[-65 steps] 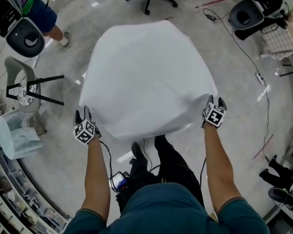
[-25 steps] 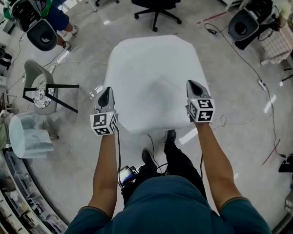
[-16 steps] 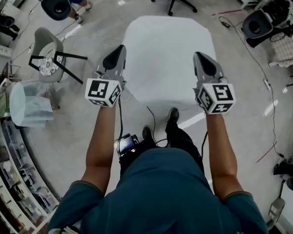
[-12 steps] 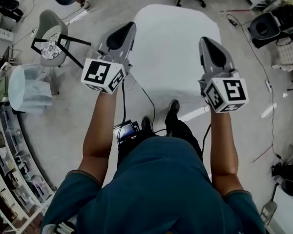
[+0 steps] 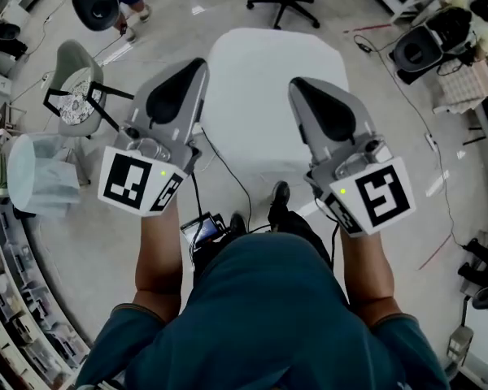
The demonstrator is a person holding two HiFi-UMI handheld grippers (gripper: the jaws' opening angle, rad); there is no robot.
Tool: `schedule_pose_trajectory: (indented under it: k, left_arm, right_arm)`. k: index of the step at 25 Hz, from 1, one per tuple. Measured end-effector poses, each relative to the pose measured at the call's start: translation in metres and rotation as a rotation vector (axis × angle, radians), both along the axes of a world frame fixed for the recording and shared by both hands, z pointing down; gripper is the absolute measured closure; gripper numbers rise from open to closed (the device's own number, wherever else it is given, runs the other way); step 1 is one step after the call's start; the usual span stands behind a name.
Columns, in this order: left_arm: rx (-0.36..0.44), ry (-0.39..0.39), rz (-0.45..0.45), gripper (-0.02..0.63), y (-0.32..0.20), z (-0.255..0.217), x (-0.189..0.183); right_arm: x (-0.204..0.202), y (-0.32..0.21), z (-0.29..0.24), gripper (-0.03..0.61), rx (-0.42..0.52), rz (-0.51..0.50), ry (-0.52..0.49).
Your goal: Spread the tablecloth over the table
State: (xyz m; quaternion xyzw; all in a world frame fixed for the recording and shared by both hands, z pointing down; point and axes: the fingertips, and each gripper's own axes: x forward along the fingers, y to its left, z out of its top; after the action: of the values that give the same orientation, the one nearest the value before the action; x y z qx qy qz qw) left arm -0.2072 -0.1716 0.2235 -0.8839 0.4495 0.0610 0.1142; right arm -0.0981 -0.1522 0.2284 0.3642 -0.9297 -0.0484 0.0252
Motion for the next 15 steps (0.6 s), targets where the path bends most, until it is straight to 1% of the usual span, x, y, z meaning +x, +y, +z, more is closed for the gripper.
schedule_pose_trajectory:
  k: [4, 7, 15]
  left_arm:
    - [0.033, -0.043, 0.007, 0.614, 0.018, -0.008, 0.009]
    - [0.037, -0.033, 0.018, 0.614, 0.021, -0.008, 0.009]
    - [0.027, -0.010, 0.033, 0.614, 0.029, -0.004, 0.010]
  right_arm:
    - [0.003, 0.018, -0.008, 0.571, 0.001, 0.003, 0.017]
    - [0.006, 0.022, -0.013, 0.571, 0.007, 0.023, 0.029]
    - [0.020, 0.028, -0.019, 0.571, 0.020, 0.062, 0.006]
